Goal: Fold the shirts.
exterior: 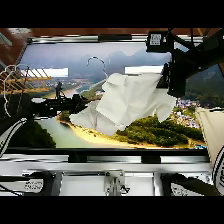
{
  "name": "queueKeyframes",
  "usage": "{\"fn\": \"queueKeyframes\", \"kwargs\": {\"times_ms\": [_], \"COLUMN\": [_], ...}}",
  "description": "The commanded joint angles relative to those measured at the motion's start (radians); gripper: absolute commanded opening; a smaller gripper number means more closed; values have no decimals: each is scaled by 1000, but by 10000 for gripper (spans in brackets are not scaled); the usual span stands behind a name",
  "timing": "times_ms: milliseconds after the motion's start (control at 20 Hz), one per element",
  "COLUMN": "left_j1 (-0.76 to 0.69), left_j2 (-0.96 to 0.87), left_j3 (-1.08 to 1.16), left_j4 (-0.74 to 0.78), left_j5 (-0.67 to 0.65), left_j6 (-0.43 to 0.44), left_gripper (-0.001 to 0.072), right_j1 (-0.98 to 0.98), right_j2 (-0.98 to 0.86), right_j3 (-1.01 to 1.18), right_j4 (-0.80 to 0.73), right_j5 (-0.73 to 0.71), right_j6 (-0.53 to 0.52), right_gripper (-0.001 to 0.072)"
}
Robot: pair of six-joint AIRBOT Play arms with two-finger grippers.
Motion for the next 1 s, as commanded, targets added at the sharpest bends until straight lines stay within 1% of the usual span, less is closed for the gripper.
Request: {"fn": "queueKeyframes", "kwargs": {"times_ms": [0, 50, 100, 200, 350, 500, 550, 600, 650, 700, 750, 800, 950], "left_j1": [-9, -25, -43, -84, -137, -162, -161, -153, -140, -121, -93, -61, 29], "left_j2": [-79, -101, -119, -160, -201, -245, -253, -254, -252, -250, -246, -238, -205], "left_j3": [-1, 0, 4, 19, 53, 100, 103, 103, 103, 103, 103, 103, 103], "left_j4": [-274, -313, -314, -319, -380, -381, -381, -378, -373, -373, -372, -360, -243], "left_j5": [-97, -108, -108, -108, -107, -107, -107, -108, -124, -153, -195, -232, -251], "left_j6": [142, 161, 161, 195, 236, 235, 235, 235, 236, 249, 290, 323, 306], "left_gripper": [531, 528, 528, 528, 528, 525, 489, 392, 268, 190, 94, 56, 54], "right_j1": [1, 1, 1, 1, 1, 1, 1, 1, 1, 1, 1, 0, 1], "right_j2": [18, 24, 31, 35, 38, 38, 38, 38, 38, 38, 38, 38, 38], "right_j3": [1, 1, 1, 1, 1, 1, 1, 1, 1, 1, 1, 1, 1], "right_j4": [32, 49, 66, 78, 96, 103, 103, 101, 101, 101, 100, 99, 93], "right_j5": [-112, -138, -151, -150, -147, -146, -145, -143, -143, -143, -143, -143, -143], "right_j6": [-7, -7, -6, -2, 13, 21, 21, 21, 21, 21, 22, 25, 28], "right_gripper": [87, 87, 87, 87, 87, 87, 87, 87, 87, 87, 87, 87, 87]}}
